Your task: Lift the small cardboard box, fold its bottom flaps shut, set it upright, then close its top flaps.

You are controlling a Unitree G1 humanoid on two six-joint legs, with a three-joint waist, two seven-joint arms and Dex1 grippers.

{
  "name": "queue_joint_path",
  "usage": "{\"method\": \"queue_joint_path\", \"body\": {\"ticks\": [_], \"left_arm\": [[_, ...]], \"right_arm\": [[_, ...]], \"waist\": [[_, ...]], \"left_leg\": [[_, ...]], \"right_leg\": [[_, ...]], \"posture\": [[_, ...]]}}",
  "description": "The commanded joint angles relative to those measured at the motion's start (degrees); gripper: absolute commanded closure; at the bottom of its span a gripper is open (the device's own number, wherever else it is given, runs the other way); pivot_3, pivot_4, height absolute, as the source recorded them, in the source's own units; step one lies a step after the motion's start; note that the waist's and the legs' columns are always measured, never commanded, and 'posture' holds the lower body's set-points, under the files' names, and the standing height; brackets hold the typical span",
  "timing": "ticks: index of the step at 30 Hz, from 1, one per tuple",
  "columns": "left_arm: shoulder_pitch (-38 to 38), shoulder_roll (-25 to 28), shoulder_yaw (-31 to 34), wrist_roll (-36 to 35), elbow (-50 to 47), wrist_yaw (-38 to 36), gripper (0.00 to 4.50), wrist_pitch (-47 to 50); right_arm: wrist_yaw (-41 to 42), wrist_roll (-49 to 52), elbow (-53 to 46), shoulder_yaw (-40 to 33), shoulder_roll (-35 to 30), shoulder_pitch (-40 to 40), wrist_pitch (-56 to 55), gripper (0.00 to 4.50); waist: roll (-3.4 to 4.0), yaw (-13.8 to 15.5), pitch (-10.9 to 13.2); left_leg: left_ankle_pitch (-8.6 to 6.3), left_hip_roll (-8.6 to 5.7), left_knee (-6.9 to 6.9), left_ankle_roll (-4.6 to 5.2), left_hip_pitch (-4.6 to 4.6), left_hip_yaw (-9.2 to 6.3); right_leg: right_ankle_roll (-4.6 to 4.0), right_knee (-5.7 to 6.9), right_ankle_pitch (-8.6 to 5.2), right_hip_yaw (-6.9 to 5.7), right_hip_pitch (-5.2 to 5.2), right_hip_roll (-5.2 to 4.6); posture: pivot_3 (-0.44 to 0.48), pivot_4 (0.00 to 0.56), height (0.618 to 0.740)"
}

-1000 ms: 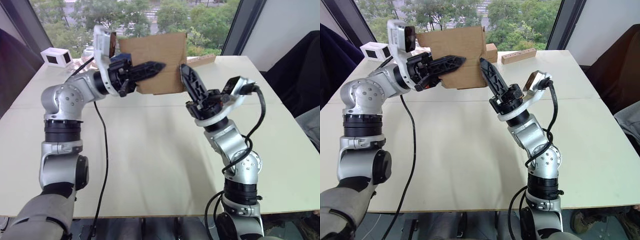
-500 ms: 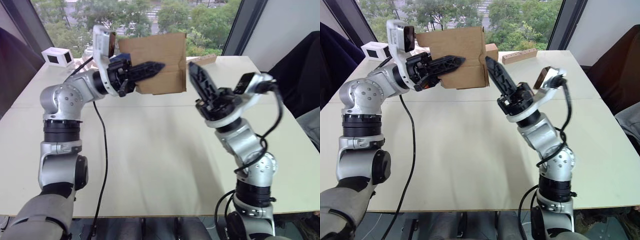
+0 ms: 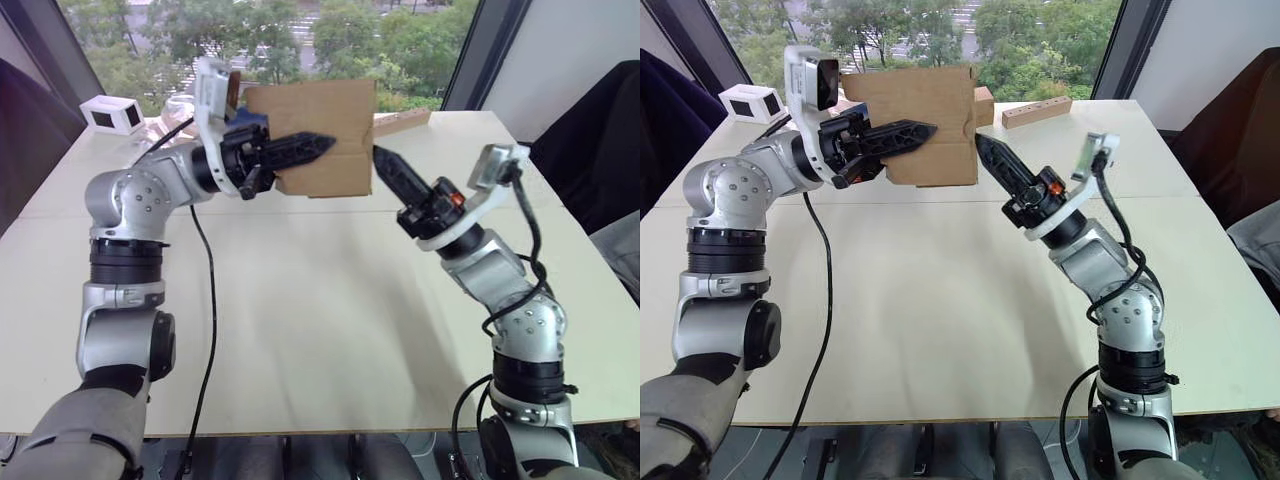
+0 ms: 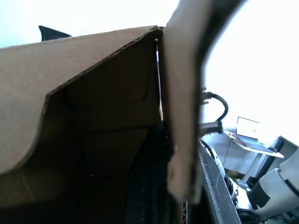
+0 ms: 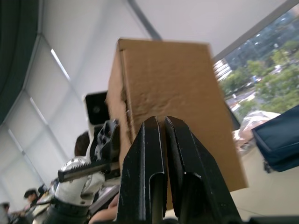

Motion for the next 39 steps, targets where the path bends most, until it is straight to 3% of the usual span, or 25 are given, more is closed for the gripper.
{"method": "queue_joint_path", "body": {"ticks": [1, 11, 15, 22, 26, 29, 33, 39], "left_arm": [[-1.11, 0.2, -0.95, 0.57, -0.68, -1.02, 4.5, -0.9], [-1.58, 0.07, -2.38, 2.2, -0.52, -1.35, 4.5, -0.4], [-4.14, 3.26, -8.64, 11.44, 1.1, -0.94, 4.5, -4.86], [-12.12, 9.65, -26.04, 27.75, 5.49, -12.95, 4.5, -15.31], [-17.08, 9.04, -38.29, 39.81, 7.43, -16.59, 4.5, -17.71], [-17.01, 8.86, -46.93, 46.93, 3.77, -19.59, 4.5, -18.28], [-16.12, 7.51, -52.01, 51.53, 1.11, -21.54, 4.5, -16.33], [-15.78, 3.16, -54.76, 54.51, -0.85, -21.05, 4.5, -9.84]], "right_arm": [[2.29, -0.51, -2.28, 3.08, 1.37, -1.39, 0.93, 4.33], [2.35, -4.22, -3.18, 4.25, 2.83, -0.11, 1.62, 4.33], [-1.3, -6.23, -5.4, -1.44, -0.19, 2.16, -0.6, 4.33], [-1.34, 2.54, -13.17, -12.38, -16.34, 12.8, 6.52, 4.33], [6.24, -6.18, -20.8, -12.85, -34.34, 21.15, 12.19, 4.33], [8.38, -11.62, -26.49, -11.18, -42.96, 25.62, 13.27, 4.33], [7.6, -16.94, -30.5, -8.06, -45.35, 28.31, 13.08, 4.33], [3.13, -20.81, -33.85, -4.95, -41.49, 30.65, 12.99, 4.33]], "waist": [[0.0, 0.03, 0.0], [0.0, 0.06, 0.0], [0.0, 0.29, 0.0], [0.0, 0.46, 0.0], [0.26, 0.59, 0.09], [0.27, 0.0, 0.09], [0.23, 0.01, 0.12], [0.16, 0.52, 0.15]], "left_leg": [[0.0, -0.01, 0.0, 0.0, 0.0, 0.0], [0.0, -0.02, 0.0, 0.0, 0.0, -0.01], [0.0, -0.03, 0.01, 0.0, -0.02, -0.02], [0.0, -0.16, -0.02, 0.01, -0.12, -0.05], [-0.01, -0.14, 0.03, 0.04, -0.13, -0.03], [-0.04, -0.48, 0.0, 0.15, -0.13, -0.05], [-0.04, -0.31, 0.0, 0.16, -0.12, -0.14], [-0.03, -0.27, 0.09, 0.16, -0.2, -0.2]], "right_leg": [[0.0, 0.0, 0.0, 0.0, 0.0, -0.01], [0.0, 0.0, 0.0, 0.0, 0.0, -0.02], [0.0, 0.0, 0.0, -0.01, 0.01, -0.02], [0.0, -0.15, 0.0, -0.03, 0.01, -0.06], [0.0, -0.16, 0.0, -0.03, 0.05, 0.0], [0.11, -0.21, -0.07, 0.02, 0.12, 0.02], [0.1, -0.17, -0.07, 0.09, 0.09, 0.13], [0.11, -0.15, -0.07, 0.06, 0.11, 0.04]], "posture": [[0.0, 0.15, 0.74], [0.0, 0.15, 0.74], [0.0, 0.15, 0.74], [0.0, 0.15, 0.74], [0.0, 0.15, 0.74], [0.0, 0.15, 0.74], [0.0, 0.15, 0.74], [0.0, 0.15, 0.74]]}}
